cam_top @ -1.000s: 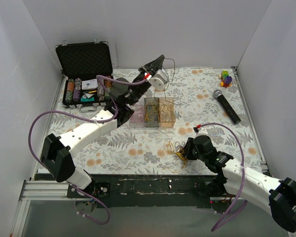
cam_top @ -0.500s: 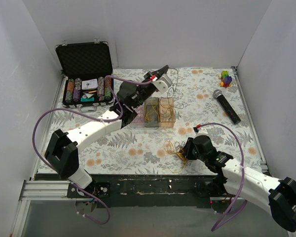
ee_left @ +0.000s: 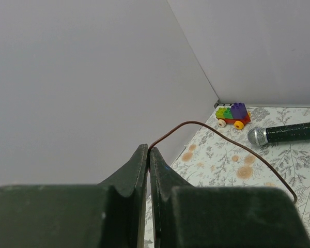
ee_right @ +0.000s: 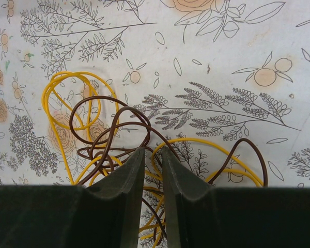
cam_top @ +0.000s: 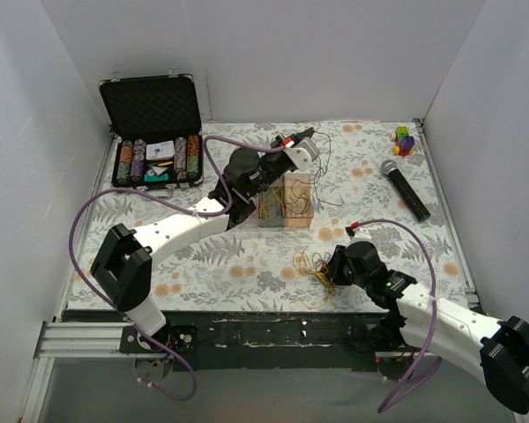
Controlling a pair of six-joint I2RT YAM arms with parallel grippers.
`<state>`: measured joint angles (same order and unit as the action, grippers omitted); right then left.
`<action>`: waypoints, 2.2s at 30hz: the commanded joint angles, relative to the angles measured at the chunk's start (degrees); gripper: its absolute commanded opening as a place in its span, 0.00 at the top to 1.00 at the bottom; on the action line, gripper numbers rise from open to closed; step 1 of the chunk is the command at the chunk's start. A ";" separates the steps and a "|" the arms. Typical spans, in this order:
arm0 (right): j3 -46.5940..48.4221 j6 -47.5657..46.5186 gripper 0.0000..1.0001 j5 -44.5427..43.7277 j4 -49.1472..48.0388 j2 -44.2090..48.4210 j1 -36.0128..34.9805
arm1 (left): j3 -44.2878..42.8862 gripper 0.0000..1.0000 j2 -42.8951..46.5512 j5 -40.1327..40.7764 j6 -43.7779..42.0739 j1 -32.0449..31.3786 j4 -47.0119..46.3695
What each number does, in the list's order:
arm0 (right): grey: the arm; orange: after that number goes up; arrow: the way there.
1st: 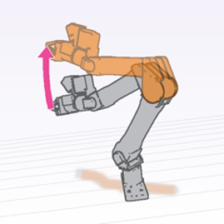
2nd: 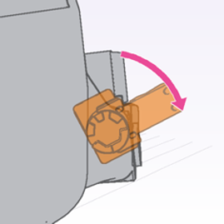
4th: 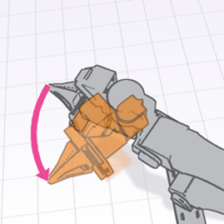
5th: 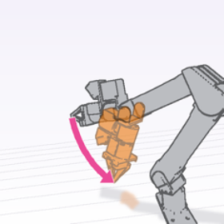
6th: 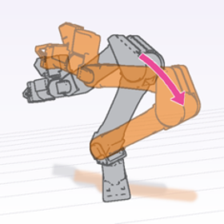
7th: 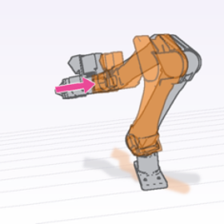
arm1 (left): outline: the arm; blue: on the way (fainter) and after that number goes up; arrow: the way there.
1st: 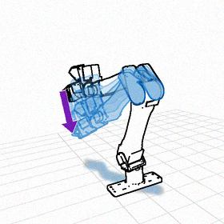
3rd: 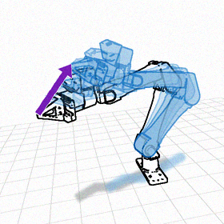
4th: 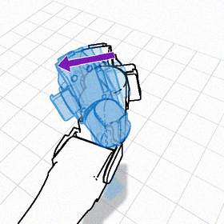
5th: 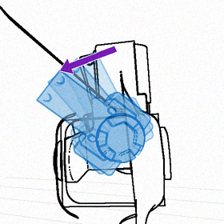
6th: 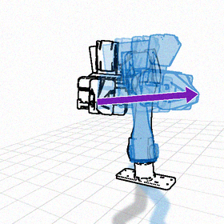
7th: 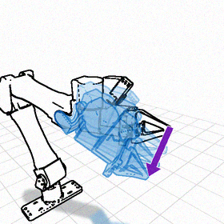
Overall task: Untangle the cables
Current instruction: Place the cable in the bin.
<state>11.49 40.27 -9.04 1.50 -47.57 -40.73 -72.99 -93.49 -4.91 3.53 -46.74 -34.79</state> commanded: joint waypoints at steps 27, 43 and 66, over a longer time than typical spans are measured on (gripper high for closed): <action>-1.38 -0.19 0.72 -0.72 1.67 -2.26 0.04 | -10.15 1.00 -6.26 -3.53 8.08 -1.77 -1.78; -1.64 -0.19 0.72 -0.63 1.76 -1.56 0.04 | 7.41 1.00 1.64 0.24 1.31 -0.81 -2.57; -1.03 -0.37 0.72 -0.54 1.05 -2.88 0.04 | 13.76 1.00 1.04 -3.44 -3.27 2.89 -0.55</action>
<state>11.44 40.47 -8.84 -1.13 -49.50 -40.73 -57.63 -93.01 -6.02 0.86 -42.33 -36.05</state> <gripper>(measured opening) 0.284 0.018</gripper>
